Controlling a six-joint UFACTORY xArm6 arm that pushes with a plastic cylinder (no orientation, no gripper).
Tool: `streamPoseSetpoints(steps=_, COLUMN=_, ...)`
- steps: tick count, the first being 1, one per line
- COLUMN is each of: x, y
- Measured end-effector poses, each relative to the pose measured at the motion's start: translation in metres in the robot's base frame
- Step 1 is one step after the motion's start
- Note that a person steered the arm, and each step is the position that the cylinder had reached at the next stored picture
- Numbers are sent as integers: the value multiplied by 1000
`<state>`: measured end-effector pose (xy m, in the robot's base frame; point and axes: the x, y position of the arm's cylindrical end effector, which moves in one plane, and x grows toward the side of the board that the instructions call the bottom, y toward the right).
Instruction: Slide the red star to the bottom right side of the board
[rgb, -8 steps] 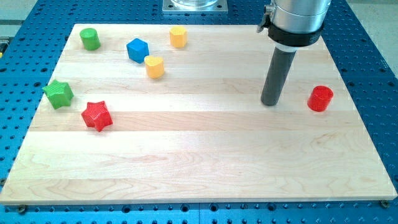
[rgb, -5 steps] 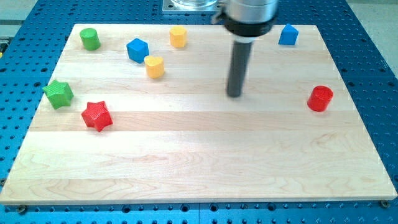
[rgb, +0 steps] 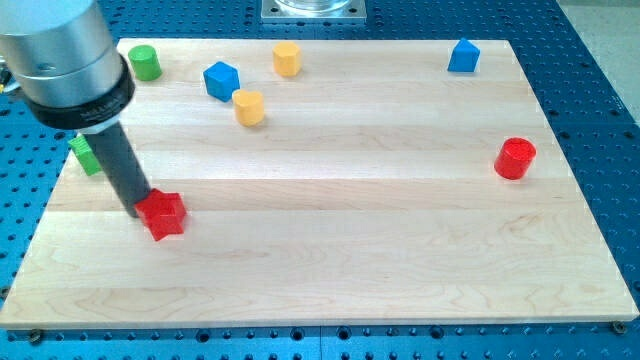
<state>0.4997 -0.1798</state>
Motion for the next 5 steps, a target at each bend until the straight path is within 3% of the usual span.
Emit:
streamPoseSetpoints(steps=2, x=40, y=4)
streamPoseSetpoints(steps=3, x=41, y=62)
streamPoseSetpoints(steps=4, x=40, y=181)
streamPoseSetpoints(steps=5, x=44, y=202)
